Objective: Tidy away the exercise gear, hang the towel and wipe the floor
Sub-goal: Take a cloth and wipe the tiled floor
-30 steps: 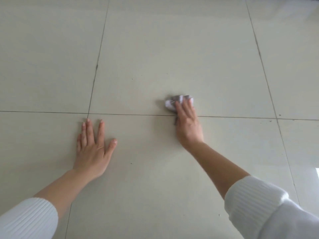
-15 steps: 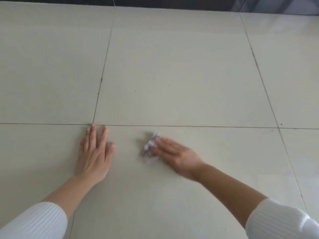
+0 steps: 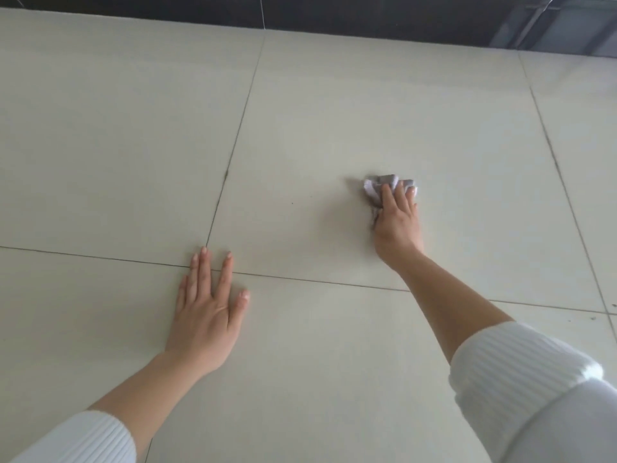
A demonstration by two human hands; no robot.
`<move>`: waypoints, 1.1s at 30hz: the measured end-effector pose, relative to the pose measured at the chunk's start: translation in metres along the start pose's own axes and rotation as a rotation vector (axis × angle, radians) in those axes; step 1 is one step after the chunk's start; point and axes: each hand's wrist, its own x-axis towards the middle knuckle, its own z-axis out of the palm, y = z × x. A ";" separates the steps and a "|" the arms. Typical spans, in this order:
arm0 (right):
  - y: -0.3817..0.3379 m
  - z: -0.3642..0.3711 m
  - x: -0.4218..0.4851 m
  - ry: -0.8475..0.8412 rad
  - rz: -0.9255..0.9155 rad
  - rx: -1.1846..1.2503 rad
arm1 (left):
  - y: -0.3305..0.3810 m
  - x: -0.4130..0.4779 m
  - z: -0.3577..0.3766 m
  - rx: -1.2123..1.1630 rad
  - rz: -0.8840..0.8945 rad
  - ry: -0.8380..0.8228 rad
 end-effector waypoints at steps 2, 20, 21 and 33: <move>-0.035 0.022 -0.013 -0.018 -0.215 0.042 | -0.001 0.000 0.000 0.007 0.002 0.012; 0.034 -0.011 -0.023 0.027 -0.280 -0.114 | -0.007 0.093 -0.022 -0.036 -0.004 0.186; 0.034 -0.014 -0.007 0.039 -0.179 -0.124 | -0.005 0.111 -0.025 -0.036 -0.025 0.178; 0.008 -0.012 0.145 0.090 0.070 -0.138 | 0.006 0.154 -0.028 -0.101 -0.125 0.272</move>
